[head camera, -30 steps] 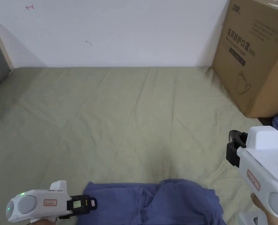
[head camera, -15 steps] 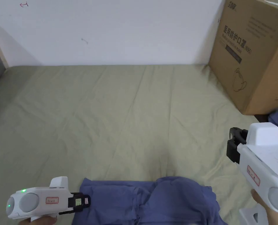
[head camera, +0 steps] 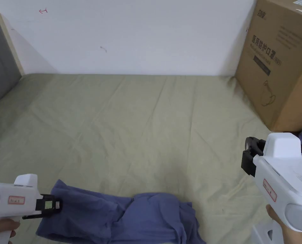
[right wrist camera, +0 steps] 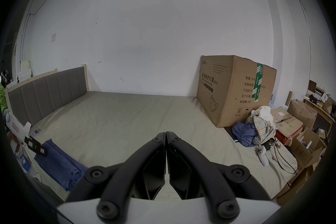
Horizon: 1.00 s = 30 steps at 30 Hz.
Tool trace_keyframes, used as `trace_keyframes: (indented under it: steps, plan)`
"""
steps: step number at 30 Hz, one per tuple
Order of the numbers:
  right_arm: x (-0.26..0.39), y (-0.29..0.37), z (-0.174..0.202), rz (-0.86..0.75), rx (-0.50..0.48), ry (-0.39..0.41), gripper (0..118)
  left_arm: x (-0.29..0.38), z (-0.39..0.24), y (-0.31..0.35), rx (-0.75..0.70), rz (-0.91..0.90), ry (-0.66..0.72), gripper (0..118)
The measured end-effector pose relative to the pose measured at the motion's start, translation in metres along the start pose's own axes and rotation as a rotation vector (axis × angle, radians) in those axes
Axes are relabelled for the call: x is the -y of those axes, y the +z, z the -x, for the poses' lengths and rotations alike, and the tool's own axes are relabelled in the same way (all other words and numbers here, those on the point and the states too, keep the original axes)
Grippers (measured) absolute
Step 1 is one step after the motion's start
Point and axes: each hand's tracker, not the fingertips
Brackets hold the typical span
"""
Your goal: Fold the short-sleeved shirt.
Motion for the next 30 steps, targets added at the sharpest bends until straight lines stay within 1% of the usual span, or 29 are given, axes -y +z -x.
trace_keyframes:
  steps: [5,9,10,12,14,15,22,26,30]
  plan:
    - [-0.001,0.007,-0.001,-0.006,-0.004,-0.013,0,-0.017,-0.064,0.010,0.085,-0.001,0.007,6]
    - [-0.002,0.011,-0.007,-0.013,-0.001,-0.016,0,-0.028,-0.121,-0.001,0.164,0.024,-0.099,6]
    - [-0.002,0.012,-0.009,-0.014,0.001,-0.017,0,-0.030,-0.135,-0.007,0.173,0.038,-0.110,6]
    - [-0.003,0.015,-0.013,-0.019,0.005,-0.018,0,-0.030,-0.162,-0.020,0.193,0.066,-0.184,6]
    - [-0.003,0.018,-0.020,-0.024,0.017,-0.019,0,-0.027,-0.195,-0.037,0.171,0.102,-0.268,6]
    - [-0.003,0.020,-0.023,-0.025,0.023,-0.021,0,-0.027,-0.201,-0.051,0.171,0.114,-0.295,6]
    - [0.003,0.025,-0.041,-0.019,0.062,-0.018,0,-0.004,-0.278,-0.127,0.163,0.232,-0.439,6]
    - [0.009,0.026,-0.046,-0.002,0.076,-0.015,0,0.014,-0.299,-0.172,0.157,0.277,-0.398,7]
    - [0.015,0.026,-0.050,0.013,0.085,-0.016,0,0.033,-0.305,-0.202,0.109,0.300,-0.388,7]
